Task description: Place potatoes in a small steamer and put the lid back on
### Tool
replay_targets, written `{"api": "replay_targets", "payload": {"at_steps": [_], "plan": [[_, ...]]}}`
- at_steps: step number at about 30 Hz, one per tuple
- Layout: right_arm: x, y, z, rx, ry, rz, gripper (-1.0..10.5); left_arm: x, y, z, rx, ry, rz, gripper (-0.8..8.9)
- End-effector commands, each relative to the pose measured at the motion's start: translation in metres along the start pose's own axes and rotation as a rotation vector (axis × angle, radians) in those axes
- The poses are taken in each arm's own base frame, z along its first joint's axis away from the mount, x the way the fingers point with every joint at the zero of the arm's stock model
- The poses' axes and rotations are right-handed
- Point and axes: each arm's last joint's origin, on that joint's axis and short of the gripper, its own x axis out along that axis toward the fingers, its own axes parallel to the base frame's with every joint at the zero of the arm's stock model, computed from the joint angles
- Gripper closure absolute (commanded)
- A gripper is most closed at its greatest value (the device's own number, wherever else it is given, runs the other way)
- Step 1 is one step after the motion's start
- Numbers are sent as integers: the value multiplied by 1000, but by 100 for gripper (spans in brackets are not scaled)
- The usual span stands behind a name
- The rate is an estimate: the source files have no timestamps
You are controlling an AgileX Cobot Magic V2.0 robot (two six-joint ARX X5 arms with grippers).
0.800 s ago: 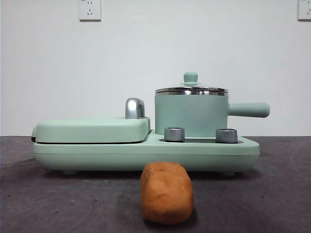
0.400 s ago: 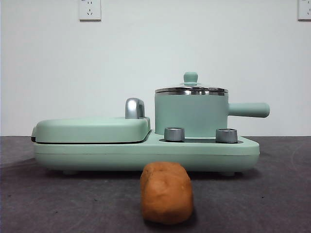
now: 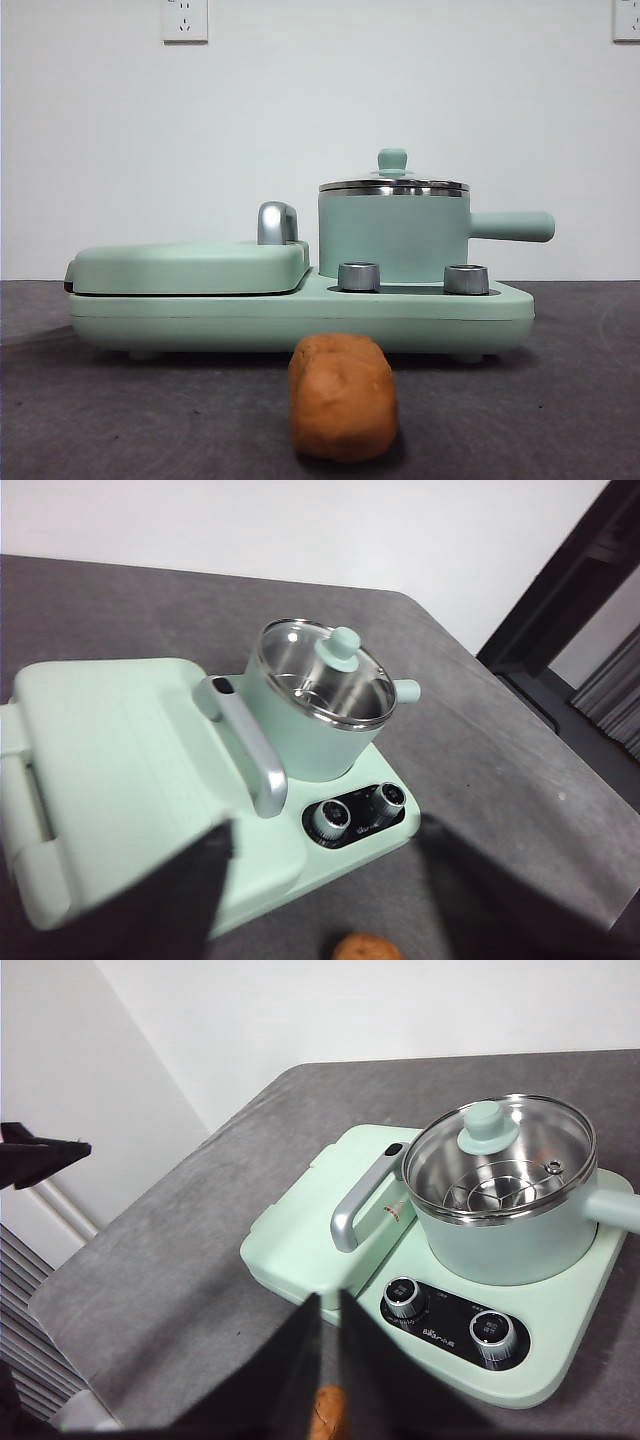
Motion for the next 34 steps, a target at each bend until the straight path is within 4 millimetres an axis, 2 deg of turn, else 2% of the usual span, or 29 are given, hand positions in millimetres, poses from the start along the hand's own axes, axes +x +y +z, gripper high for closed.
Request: {"api": "replay_targets", "payload": {"at_steps": [1,3,4,9,15,21,29,34], "plan": [[-2,3,4,-23,-11,3,663,4,-2,7,34,-17,-32,360],[-2,3,4,-23,-11,1,519,9,-1,9,39,-13,-45,346],[-2,3,4,-23,-12,-2,485,12,-1,9,40,-10,-52,345],[-2,2,4,-23,-15,-20,472,33,1,13,28,39,-98,345],[-2,2,4,-22,-17,-29,472,69,1,26,15,129,-150,345],[-2,1,4,-22,-20,-49,472,117,-6,48,45,201,-205,346],[-2,1,4,-22,-20,-49,472,191,-33,81,207,263,-186,345],[-2,1,4,-21,-20,-49,472,235,-47,90,277,269,-135,348]]}}
